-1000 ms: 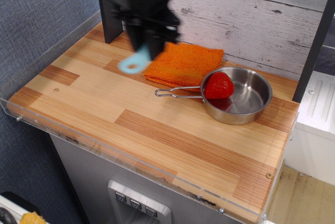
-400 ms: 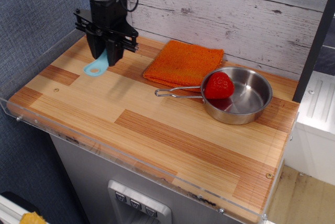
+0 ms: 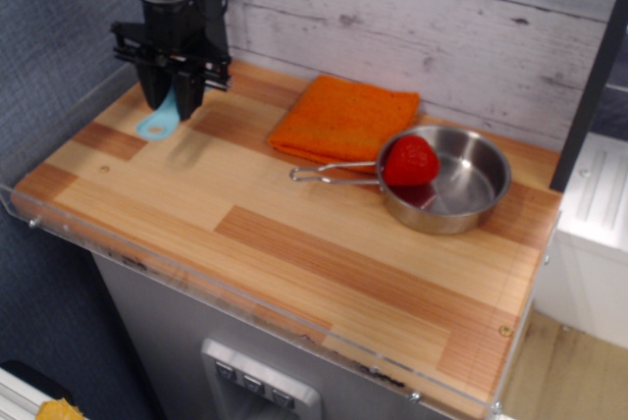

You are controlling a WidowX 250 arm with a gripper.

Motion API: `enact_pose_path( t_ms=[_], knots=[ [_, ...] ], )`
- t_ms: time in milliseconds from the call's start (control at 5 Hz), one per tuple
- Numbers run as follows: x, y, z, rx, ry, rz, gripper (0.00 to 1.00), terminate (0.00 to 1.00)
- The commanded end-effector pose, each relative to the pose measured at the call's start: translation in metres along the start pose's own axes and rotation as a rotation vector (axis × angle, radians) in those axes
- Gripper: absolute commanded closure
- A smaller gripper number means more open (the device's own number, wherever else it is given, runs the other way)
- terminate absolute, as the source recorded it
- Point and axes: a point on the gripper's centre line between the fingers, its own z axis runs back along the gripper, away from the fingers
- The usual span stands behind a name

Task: Move the blue brush to the left of the orange towel

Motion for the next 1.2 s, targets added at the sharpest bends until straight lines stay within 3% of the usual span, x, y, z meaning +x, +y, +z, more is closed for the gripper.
enact_pose_path(
  t_ms=[0, 200, 400, 800, 1000],
  knots=[
    [0.007, -0.001, -0.002, -0.056, -0.042, -0.134, 1.0, 0.0],
    [0.013, -0.025, -0.012, -0.097, -0.044, -0.228, 1.0, 0.0],
    [0.016, -0.035, -0.001, -0.086, -0.069, -0.272, 0.0, 0.0],
    [0.001, -0.025, 0.071, 0.07, -0.193, -0.184, 0.0, 0.0],
    [-0.018, -0.023, 0.097, 0.069, -0.226, -0.11, 0.0, 0.0]
  ],
)
